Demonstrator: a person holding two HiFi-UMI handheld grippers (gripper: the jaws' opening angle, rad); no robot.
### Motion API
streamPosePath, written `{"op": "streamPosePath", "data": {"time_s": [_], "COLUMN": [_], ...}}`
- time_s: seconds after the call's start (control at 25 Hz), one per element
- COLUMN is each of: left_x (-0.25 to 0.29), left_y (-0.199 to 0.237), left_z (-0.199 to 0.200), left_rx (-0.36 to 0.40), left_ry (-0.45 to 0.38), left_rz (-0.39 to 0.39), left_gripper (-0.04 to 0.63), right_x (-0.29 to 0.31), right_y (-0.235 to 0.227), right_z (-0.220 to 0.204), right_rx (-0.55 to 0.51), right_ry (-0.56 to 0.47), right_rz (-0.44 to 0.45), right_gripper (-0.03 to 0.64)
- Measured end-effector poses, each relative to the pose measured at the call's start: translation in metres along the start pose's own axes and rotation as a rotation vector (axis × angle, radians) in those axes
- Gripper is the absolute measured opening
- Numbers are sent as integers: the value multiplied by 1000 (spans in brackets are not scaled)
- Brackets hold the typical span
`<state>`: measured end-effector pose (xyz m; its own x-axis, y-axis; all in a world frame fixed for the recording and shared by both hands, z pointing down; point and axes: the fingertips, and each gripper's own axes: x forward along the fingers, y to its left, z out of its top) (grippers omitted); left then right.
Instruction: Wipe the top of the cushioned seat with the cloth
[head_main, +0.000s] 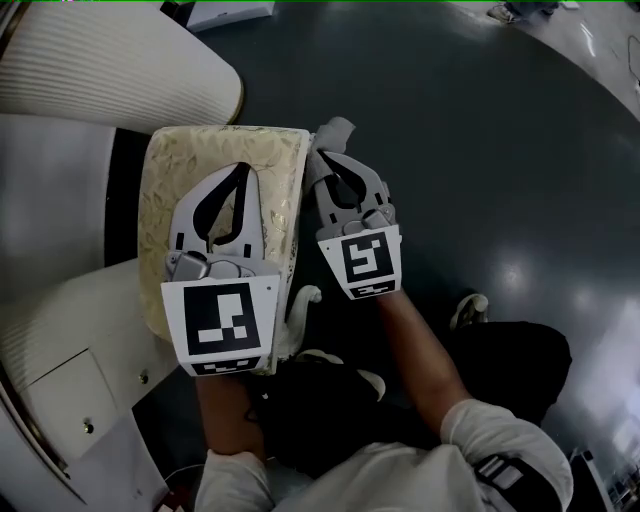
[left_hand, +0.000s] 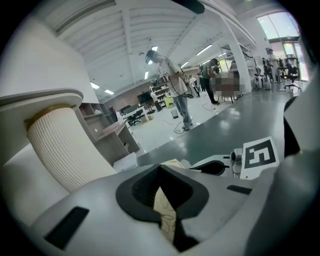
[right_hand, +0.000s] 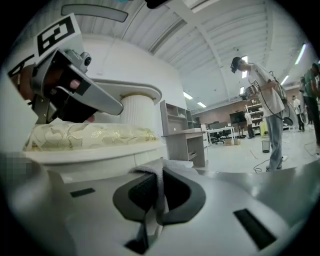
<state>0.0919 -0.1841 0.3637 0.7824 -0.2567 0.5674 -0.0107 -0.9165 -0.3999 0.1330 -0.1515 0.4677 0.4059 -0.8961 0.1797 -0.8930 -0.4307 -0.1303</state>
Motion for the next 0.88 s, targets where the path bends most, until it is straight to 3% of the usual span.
{"op": "streamPosePath", "data": {"time_s": [0.16, 0.32, 0.52, 0.88], "left_x": [-3, -4, -4, -4], "left_y": [3, 2, 0, -2], "left_z": [-2, -8, -8, -14], "left_rx": [32, 133, 210, 227], "left_ry": [18, 67, 82, 132], "left_rz": [45, 93, 134, 139], "left_gripper": [14, 14, 14, 14], "right_x": [-1, 4, 5, 15], "right_y": [-8, -14, -19, -25], "right_z": [-3, -24, -35, -88], "right_rx": [29, 50, 79, 91], "right_ry": [-43, 8, -20, 32], "right_rz": [-16, -53, -69, -81], "right_gripper": [14, 14, 14, 14]}}
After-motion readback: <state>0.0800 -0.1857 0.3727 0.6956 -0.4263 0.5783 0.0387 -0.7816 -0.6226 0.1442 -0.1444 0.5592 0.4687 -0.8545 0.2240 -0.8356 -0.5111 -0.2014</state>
